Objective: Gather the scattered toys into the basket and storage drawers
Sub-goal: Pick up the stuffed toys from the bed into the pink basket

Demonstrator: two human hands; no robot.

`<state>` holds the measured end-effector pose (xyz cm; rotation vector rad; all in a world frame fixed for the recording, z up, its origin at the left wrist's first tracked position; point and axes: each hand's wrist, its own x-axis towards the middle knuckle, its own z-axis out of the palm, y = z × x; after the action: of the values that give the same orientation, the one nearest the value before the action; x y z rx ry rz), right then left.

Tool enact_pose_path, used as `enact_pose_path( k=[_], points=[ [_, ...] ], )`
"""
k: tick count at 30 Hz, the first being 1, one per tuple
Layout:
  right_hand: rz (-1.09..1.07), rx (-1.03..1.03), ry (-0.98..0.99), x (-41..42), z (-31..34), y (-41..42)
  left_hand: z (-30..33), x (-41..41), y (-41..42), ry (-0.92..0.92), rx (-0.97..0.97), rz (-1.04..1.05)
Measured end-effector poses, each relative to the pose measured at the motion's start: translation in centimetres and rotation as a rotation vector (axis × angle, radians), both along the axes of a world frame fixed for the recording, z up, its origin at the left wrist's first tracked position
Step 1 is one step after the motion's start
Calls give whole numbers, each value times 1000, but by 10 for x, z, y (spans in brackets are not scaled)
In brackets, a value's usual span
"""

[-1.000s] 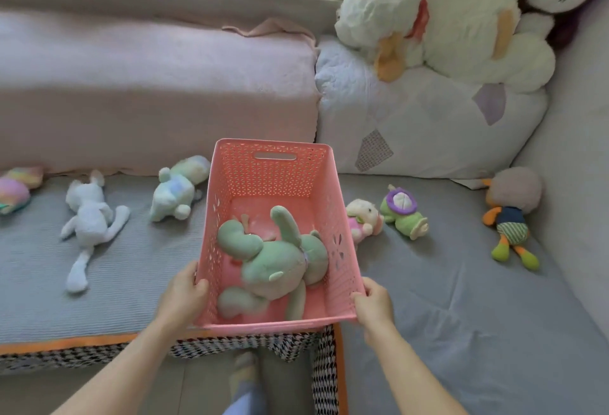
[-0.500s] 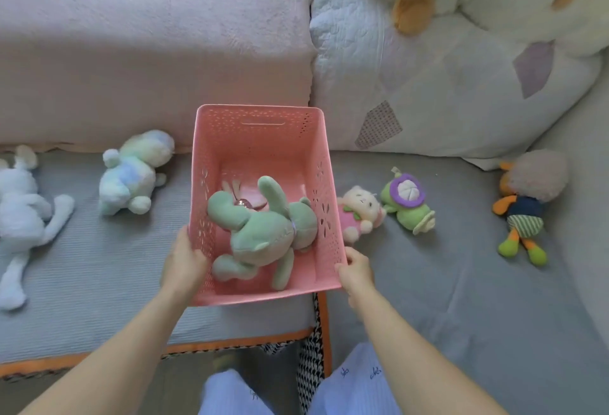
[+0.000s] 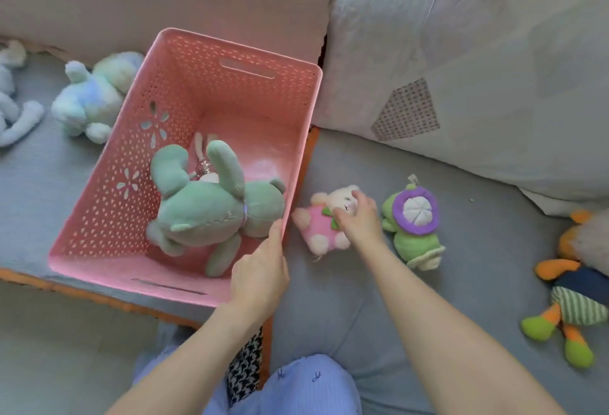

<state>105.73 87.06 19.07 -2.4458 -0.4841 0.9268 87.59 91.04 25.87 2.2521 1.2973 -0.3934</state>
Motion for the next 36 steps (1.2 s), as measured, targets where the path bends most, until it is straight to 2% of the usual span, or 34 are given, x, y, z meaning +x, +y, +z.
enact_pose_path(
  k=[5,8,12,14,17,20,23,25,28,33,36],
  points=[
    [196,-196,-134,12,-37,-7,-13,5,-16,-53,27,61],
    [65,-138,-140,15,-31,-20,-14,6,-17,-59,34,66],
    [-374,220,-163,20,19,-31,-12,0,-13,-144,29,82],
    [-482,487,-200,22,55,-23,-11,-2,-10,-203,37,92],
    [-436,790,-241,19,111,11,-8,-4,-8,-226,29,91],
    [-280,880,-218,6,144,56,-6,-3,-9,-233,5,99],
    [-24,734,-103,-8,149,92,-4,-1,-8,-224,0,118],
    [70,624,-53,-10,133,95,-3,1,-9,-212,7,108],
    [13,549,-126,5,99,70,-2,2,-10,-236,36,108],
    [-126,146,-236,55,35,-12,-5,5,-11,-265,58,92],
    [-252,-1,-303,78,14,-56,-11,4,-12,-280,83,55]
  ],
)
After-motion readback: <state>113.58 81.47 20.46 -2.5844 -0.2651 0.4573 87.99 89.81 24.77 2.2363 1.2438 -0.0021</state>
